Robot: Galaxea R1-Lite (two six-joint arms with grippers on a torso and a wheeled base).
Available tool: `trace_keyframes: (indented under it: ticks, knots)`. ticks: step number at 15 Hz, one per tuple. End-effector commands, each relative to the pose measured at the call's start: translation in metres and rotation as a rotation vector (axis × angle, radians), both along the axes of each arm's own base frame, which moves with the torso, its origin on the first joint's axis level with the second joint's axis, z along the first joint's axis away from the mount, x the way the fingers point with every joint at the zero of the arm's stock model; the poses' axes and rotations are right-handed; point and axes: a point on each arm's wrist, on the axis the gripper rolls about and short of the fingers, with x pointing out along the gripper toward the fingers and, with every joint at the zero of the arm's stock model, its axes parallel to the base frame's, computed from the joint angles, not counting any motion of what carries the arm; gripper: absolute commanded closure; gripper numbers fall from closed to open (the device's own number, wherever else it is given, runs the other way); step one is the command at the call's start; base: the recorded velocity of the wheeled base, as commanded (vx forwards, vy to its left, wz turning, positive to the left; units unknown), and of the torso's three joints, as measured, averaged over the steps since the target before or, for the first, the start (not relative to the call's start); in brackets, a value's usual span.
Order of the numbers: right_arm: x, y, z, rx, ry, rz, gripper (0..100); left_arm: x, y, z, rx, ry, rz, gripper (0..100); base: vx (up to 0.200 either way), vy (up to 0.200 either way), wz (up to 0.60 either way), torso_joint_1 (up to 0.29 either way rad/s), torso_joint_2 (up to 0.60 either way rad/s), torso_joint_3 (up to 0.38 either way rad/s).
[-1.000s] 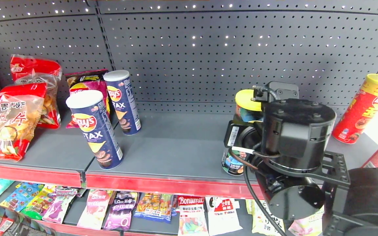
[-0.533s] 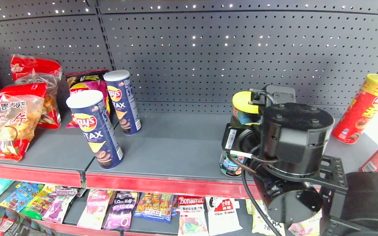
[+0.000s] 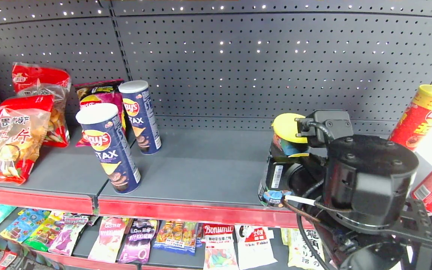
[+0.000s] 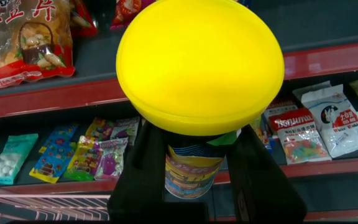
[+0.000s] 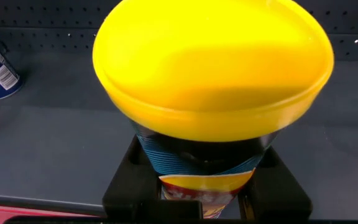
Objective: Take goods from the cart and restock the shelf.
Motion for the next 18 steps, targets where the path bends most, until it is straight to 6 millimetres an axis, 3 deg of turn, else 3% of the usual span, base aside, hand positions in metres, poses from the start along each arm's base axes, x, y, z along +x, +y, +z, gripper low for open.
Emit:
trace_keyframes:
  ticks: [1, 5, 18]
  knots:
    - [0.004, 0.004, 0.003, 0.012, -0.007, -0.003, 100, -0.002, 0.000, -0.002, 0.000, -0.008, 0.001, 100, 0.000, 0.000, 0.00, 0.000, 0.00, 0.000]
    - [0.008, 0.011, 0.000, 0.011, -0.004, -0.006, 100, -0.002, 0.000, -0.003, -0.002, -0.011, 0.003, 100, 0.000, 0.000, 0.00, 0.000, 0.00, 0.000]
    - [0.014, 0.006, 0.000, 0.012, -0.005, -0.037, 100, -0.002, 0.000, -0.003, 0.000, -0.011, 0.002, 100, 0.000, 0.000, 0.00, 0.000, 0.00, 0.000]
